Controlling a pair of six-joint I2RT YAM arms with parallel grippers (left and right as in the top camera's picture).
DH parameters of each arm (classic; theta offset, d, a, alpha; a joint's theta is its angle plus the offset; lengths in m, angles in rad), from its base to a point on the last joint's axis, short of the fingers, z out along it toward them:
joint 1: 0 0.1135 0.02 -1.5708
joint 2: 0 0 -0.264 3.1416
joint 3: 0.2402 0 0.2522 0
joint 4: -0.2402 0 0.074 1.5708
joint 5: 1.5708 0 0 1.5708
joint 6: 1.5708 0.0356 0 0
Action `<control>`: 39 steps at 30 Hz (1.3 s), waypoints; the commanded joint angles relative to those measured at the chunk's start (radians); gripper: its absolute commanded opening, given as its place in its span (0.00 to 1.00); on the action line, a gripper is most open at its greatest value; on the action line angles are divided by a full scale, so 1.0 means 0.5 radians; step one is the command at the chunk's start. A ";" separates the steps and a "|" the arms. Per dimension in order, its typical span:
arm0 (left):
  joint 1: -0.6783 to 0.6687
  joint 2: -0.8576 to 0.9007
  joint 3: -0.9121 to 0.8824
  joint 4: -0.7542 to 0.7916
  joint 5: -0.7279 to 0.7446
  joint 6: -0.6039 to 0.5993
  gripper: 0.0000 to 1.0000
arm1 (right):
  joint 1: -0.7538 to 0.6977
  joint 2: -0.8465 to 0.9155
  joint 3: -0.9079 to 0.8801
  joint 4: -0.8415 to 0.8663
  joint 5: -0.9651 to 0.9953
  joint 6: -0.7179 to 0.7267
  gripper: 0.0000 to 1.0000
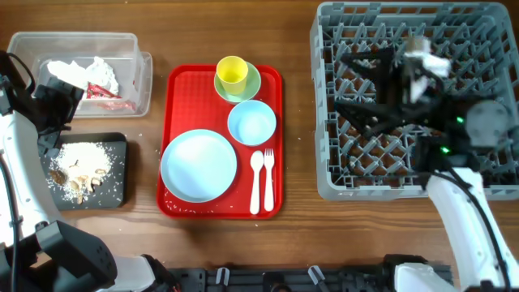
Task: Sort waste into correct bins and load items into the dishwasher rack
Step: 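Move the right gripper from the rack over the white spoon and fork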
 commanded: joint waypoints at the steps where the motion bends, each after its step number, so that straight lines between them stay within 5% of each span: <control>1: 0.011 0.006 0.022 -0.001 0.003 -0.005 1.00 | 0.224 0.053 0.056 -0.003 0.274 0.266 1.00; 5: 0.011 0.006 0.022 -0.001 0.003 -0.005 1.00 | 0.473 0.055 0.164 -0.542 0.567 0.046 1.00; 8: 0.011 0.006 0.022 -0.001 0.003 -0.005 1.00 | 0.753 0.056 0.433 -1.498 1.092 -0.462 1.00; 10: 0.011 0.006 0.022 -0.001 0.003 -0.005 1.00 | 1.037 0.076 0.706 -2.126 1.822 -0.731 1.00; 13: 0.011 0.006 0.022 -0.001 0.003 -0.005 1.00 | 1.386 0.227 1.043 -2.641 2.483 -0.826 1.00; 18: 0.011 0.006 0.022 -0.001 0.003 -0.005 1.00 | 1.649 0.735 1.339 -3.211 2.534 -0.720 1.00; 27: 0.011 0.006 0.022 -0.001 0.003 -0.005 1.00 | 1.665 1.212 1.421 -3.736 2.206 -0.556 1.00; 39: 0.011 0.006 0.022 -0.001 0.003 -0.005 1.00 | 1.671 1.243 1.418 -3.793 2.304 -0.369 1.00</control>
